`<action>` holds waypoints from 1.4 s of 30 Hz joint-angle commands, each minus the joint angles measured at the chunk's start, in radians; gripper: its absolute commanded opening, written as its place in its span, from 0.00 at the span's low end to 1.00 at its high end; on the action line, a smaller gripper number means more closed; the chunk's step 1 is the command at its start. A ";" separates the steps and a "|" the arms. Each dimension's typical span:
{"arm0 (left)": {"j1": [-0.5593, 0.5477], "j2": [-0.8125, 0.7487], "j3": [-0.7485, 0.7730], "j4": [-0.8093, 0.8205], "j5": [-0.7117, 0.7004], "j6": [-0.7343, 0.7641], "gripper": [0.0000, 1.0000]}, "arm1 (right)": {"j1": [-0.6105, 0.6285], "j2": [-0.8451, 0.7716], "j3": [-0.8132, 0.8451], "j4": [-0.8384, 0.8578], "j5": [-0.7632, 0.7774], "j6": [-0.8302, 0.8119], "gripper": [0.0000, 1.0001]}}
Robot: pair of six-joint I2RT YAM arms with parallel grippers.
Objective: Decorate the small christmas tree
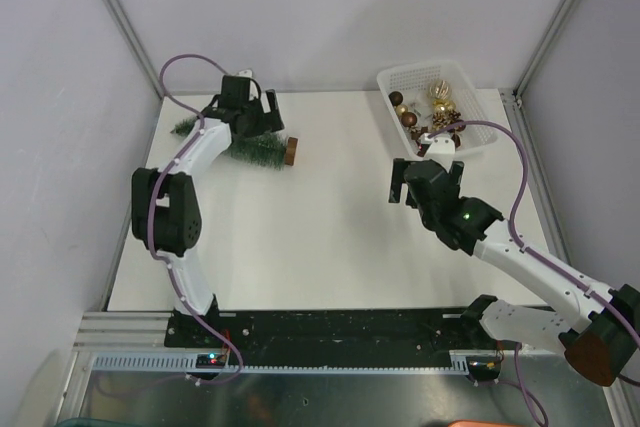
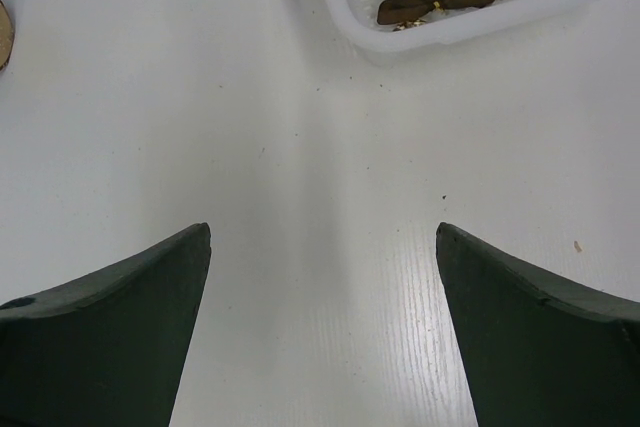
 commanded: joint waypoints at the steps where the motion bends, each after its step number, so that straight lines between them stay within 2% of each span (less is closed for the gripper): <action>1: 0.011 0.042 0.081 -0.023 -0.024 -0.037 1.00 | 0.004 -0.023 -0.010 0.048 0.031 -0.020 0.99; 5: 0.026 0.059 0.109 -0.030 -0.020 -0.057 1.00 | 0.002 -0.012 -0.019 0.062 0.027 -0.029 0.99; 11: 0.048 -0.023 0.052 -0.032 -0.023 -0.080 0.97 | 0.001 -0.002 -0.028 0.078 0.005 -0.030 0.99; 15: 0.049 -0.113 -0.011 -0.033 -0.107 -0.094 0.90 | 0.002 0.008 -0.031 0.088 -0.010 -0.026 0.99; 20: 0.072 -0.192 -0.086 -0.036 -0.196 -0.102 0.87 | 0.001 0.009 -0.034 0.093 -0.028 -0.022 0.99; 28: 0.126 -0.101 -0.042 -0.090 -0.192 -0.069 0.84 | 0.001 -0.011 -0.048 0.094 -0.038 -0.015 0.99; 35: 0.124 -0.078 -0.027 -0.142 -0.182 -0.040 0.75 | 0.000 -0.021 -0.077 0.117 -0.046 -0.011 0.99; 42: 0.029 -0.131 -0.147 -0.159 -0.195 0.007 0.73 | 0.001 0.004 -0.097 0.160 -0.063 -0.009 0.99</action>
